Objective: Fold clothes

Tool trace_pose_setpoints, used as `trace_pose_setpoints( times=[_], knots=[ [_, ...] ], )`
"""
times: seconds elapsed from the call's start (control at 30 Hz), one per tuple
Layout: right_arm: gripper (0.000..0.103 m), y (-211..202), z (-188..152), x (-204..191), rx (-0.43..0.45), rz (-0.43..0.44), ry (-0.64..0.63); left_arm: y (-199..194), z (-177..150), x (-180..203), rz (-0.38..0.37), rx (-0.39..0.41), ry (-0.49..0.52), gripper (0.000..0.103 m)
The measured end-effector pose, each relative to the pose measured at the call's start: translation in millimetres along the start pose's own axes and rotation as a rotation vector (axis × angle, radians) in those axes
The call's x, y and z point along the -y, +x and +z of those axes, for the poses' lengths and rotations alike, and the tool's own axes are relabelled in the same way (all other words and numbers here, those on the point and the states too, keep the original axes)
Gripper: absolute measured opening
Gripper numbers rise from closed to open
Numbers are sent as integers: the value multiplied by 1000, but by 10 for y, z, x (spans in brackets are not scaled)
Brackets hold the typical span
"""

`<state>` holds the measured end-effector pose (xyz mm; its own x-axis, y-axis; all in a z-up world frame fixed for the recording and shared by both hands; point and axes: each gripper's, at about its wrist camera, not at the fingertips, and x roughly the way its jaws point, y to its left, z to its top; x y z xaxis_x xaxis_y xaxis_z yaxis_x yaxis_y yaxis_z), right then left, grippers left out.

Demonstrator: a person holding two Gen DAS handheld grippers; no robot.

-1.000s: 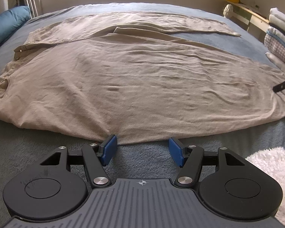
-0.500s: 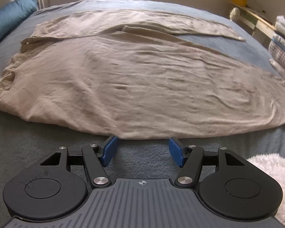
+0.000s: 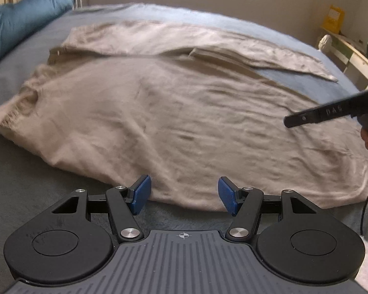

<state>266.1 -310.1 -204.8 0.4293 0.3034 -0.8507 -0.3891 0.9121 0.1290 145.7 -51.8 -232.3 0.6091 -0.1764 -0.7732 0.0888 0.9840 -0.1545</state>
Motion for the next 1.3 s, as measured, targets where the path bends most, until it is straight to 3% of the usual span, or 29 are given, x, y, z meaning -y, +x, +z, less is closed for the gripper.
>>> trace_pose_setpoints(
  times=[0.1,0.2,0.33,0.47,0.53,0.7,0.83,0.93,1.2,1.3],
  knots=[
    [38,-37,-246,136,-3,-19,16,1,-36,-22,-13,0,21,61],
    [38,-304,-536,381,-33,-52,115,-2,-56,-64,-35,2,19,62],
    [38,-645,-904,622,-144,-196,209,20,-76,-67,-45,9,30,65],
    [38,-852,-1040,713,-208,-333,285,12,-86,-79,-55,17,24,66],
    [38,-899,-940,607,-167,-341,266,4,-95,-94,-61,23,17,66],
    [38,-700,-341,102,-15,-215,109,-9,-104,-100,-60,32,1,66],
    [38,-330,119,-364,31,-113,-18,-6,-107,-103,-57,36,-9,66],
    [38,-158,280,-576,35,-81,-67,-7,-103,-86,-49,35,-5,66],
    [38,-43,655,-298,102,-123,32,-6,-128,-85,-49,39,7,66],
    [38,118,940,-126,135,-136,86,-2,-115,-52,-24,26,3,66]
  ],
)
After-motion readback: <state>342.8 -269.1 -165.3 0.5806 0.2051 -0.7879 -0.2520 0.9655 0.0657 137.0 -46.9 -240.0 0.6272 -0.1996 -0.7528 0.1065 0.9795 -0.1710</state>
